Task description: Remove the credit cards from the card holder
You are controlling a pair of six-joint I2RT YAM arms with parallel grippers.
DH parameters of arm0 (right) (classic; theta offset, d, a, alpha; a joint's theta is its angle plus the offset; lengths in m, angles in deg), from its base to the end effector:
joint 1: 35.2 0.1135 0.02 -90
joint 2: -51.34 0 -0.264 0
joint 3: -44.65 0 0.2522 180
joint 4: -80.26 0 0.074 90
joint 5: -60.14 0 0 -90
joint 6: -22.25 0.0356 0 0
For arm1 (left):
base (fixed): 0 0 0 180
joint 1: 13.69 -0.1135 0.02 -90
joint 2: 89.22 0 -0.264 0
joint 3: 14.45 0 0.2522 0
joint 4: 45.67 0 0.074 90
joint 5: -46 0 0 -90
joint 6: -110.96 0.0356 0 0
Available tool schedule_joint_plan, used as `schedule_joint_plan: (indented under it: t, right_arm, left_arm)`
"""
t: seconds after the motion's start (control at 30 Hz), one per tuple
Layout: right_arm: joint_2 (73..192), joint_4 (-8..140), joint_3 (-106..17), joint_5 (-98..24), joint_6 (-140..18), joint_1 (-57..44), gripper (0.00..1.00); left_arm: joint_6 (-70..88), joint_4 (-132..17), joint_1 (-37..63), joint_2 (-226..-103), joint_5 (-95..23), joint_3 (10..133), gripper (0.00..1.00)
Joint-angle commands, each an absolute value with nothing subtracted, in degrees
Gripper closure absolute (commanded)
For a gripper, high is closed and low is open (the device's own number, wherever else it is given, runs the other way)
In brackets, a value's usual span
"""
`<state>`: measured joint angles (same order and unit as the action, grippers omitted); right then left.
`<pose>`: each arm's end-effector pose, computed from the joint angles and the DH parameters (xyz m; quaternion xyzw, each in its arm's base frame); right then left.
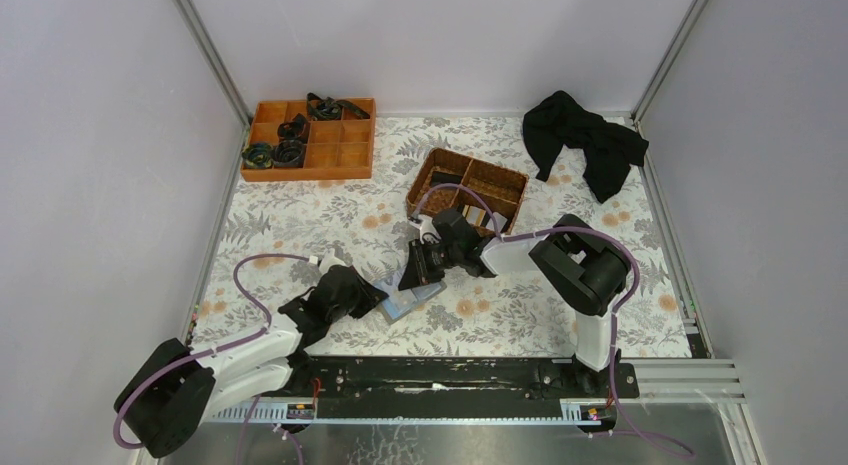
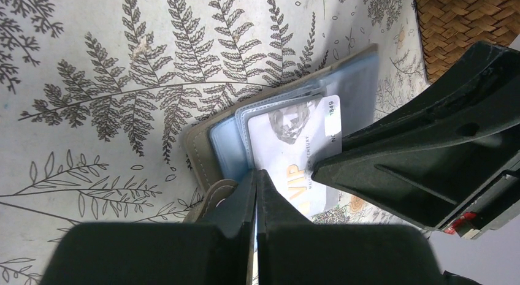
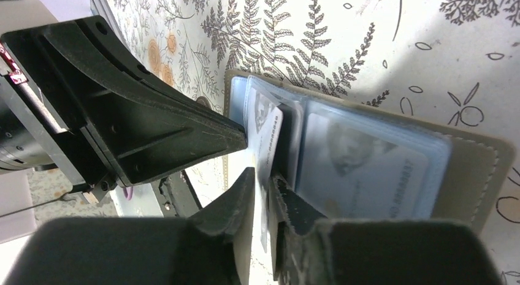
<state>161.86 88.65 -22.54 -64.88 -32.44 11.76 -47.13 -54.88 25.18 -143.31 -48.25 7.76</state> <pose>0.2448 0.2921 0.1286 -0.2242 0.8272 0.4909 0.1565 0.1277 -0.0995 0.1222 -0.2443 0.8764 -0.3124 0.2733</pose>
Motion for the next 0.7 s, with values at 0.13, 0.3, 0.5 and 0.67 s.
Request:
schedule_joint_plan:
  t: [0.13, 0.3, 0.5, 0.67]
  right_arm:
    - [159.0, 91.9, -22.4, -67.2, -31.5, 11.9, 0.92]
    - [158.2, 95.0, -19.9, -69.6, -29.7, 8.8, 0.97]
    - [156.7, 92.4, -19.5, -68.9, -32.0, 7.1, 0.79]
    - [156.1, 93.3, -18.5, -68.8, -31.6, 5.9, 0.78]
  left_arm:
    - [-45.9, -55.3, 25.1, -145.4, -46.9, 6.1, 1.00]
    - [-45.9, -55.3, 24.9, -145.8, -47.1, 6.0, 1.00]
    - [-46.1, -54.9, 24.9, -147.2, -47.2, 6.0, 1.00]
    - [-46.3, -53.9, 24.8, -148.3, -46.8, 5.6, 1.00]
